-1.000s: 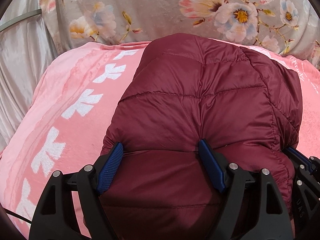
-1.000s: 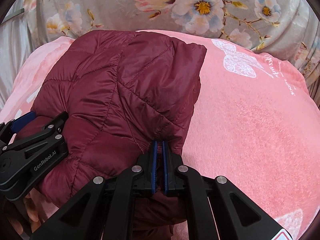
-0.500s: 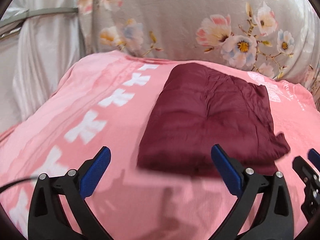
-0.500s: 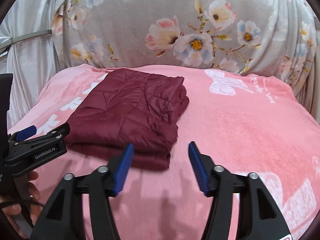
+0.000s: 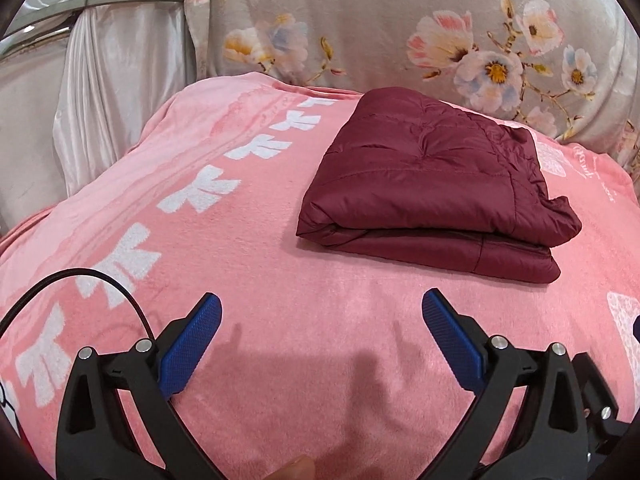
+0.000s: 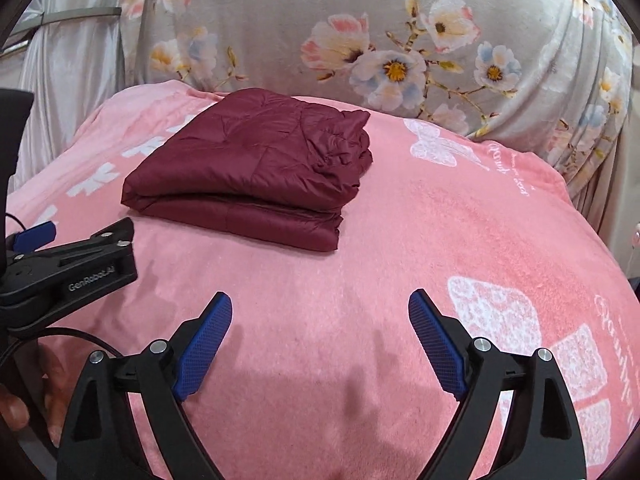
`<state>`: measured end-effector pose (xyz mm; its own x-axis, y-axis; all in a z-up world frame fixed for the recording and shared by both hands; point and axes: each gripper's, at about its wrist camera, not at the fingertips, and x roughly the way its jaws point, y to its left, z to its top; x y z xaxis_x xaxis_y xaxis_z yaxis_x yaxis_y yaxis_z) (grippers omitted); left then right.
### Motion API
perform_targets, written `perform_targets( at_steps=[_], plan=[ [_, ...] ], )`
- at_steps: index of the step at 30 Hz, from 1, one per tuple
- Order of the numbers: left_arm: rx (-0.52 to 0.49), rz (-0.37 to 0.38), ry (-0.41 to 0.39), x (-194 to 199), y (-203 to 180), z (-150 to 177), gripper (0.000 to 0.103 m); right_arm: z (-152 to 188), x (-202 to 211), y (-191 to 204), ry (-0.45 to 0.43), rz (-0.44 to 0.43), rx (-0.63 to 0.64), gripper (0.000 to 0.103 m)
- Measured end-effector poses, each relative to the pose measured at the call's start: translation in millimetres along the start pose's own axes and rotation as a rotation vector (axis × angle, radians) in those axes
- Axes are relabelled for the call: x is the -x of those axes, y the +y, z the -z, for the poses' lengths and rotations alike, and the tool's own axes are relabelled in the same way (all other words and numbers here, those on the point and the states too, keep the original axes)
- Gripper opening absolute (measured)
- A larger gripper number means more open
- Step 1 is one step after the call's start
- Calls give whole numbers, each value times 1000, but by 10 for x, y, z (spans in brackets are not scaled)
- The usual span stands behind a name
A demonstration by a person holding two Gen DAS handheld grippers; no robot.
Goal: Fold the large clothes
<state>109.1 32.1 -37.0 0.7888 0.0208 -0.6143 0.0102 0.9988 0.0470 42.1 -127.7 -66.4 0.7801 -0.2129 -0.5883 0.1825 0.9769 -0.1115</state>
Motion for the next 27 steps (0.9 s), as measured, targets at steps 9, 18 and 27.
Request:
perform_targets(
  at_steps=[9,18,27],
  plan=[
    [-46,-17,-6,7,-89,7,98,18,-59,-61,34,-7,-42,87],
    [-46,-19,-11,15,-87,6,98,12,-103,-64,56,-11,-64,87],
    [-50,-20,-15,25,-88,7,98,10,-134,-109,65,-16,-76,87]
  ],
)
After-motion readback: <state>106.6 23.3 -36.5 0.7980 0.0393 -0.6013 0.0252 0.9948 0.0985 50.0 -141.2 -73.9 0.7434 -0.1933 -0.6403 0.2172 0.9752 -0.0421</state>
